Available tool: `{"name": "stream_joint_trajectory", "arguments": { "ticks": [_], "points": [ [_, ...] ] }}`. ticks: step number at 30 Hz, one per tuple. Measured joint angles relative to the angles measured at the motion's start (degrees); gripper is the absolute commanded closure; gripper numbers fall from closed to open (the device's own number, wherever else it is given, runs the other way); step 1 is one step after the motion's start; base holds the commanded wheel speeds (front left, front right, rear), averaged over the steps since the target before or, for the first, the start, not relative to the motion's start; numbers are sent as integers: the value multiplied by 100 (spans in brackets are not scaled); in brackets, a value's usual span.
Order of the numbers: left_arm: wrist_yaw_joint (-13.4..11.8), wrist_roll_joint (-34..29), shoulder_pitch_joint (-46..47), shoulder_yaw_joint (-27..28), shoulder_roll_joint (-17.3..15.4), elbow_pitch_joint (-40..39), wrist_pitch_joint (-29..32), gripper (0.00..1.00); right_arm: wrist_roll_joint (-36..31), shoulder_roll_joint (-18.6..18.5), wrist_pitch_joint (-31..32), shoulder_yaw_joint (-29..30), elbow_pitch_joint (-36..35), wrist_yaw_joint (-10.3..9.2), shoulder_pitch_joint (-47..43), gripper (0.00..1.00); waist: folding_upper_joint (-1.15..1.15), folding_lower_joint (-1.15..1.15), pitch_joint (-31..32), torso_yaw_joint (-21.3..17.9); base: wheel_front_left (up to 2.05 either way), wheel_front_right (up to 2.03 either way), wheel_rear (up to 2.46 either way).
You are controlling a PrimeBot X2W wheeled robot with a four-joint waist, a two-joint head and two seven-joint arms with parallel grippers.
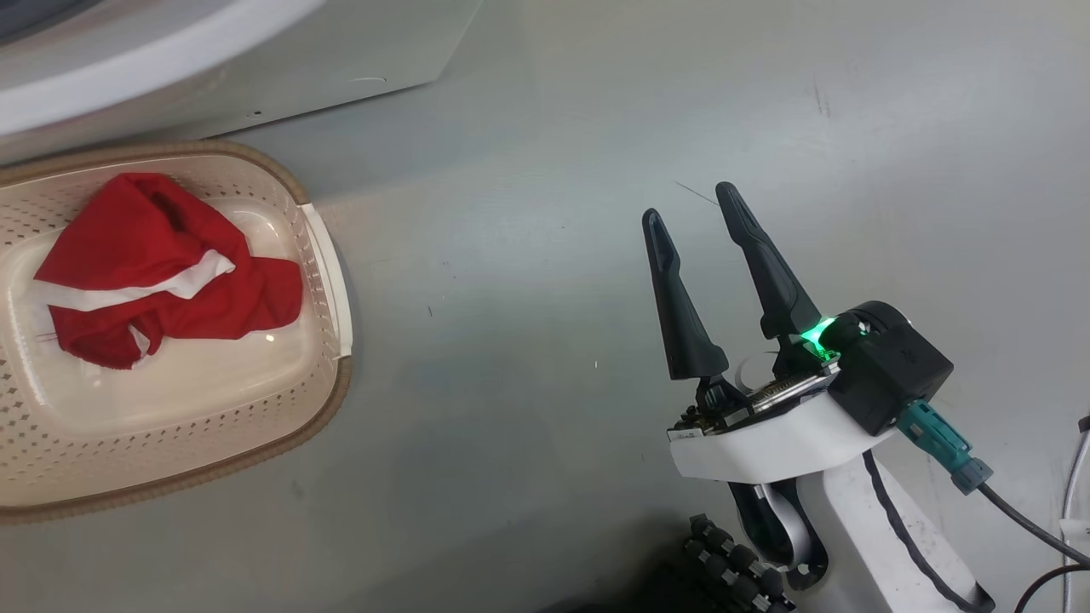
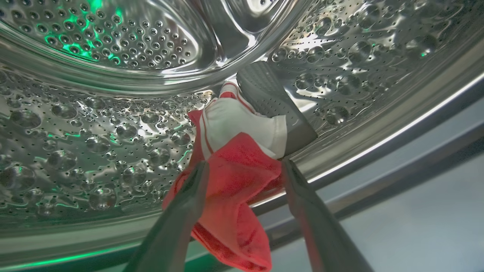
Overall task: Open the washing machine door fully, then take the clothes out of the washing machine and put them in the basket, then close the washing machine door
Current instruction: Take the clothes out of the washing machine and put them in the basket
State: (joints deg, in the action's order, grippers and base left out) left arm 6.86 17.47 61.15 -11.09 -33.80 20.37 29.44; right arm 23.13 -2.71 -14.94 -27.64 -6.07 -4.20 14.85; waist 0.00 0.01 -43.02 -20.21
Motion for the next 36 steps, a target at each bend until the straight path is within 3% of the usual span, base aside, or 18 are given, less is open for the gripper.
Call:
{"name": "stream_joint_trajectory", "arguments": {
  "ticks": [8,15,17,18,19,20,27,36],
  "points": [
    [1,-188,233,-65,-414,319,259,0,83,2,0,-74,-16,-8,129,0,0,0,-115,-58,0,0,0],
    [2,-192,347,-135,-472,568,467,0,138,1,0,-75,-11,-58,144,0,0,0,-177,-90,0,0,0],
    [2,-187,387,-135,-472,630,544,17,151,1,0,-78,-11,-81,159,0,0,0,-186,-92,0,0,0],
    [2,-176,410,-134,-470,651,586,56,153,1,0,-79,-11,-100,174,0,0,0,-191,-93,0,0,0],
    [2,-158,428,-133,-467,671,604,82,154,1,0,-79,-11,-100,194,0,0,0,-196,-93,0,0,0],
    [2,-147,445,-132,-466,682,630,100,155,1,0,-79,-11,-100,221,0,0,0,-201,-92,0,0,0],
    [2,-94,536,-132,-423,708,676,100,154,1,0,-97,-8,-108,272,0,0,-1,-232,-78,0,0,0],
    [2,-24,591,-136,-270,678,294,100,153,0,0,-90,13,-149,359,0,0,-1,-251,-24,0,0,0]
  ]
}}
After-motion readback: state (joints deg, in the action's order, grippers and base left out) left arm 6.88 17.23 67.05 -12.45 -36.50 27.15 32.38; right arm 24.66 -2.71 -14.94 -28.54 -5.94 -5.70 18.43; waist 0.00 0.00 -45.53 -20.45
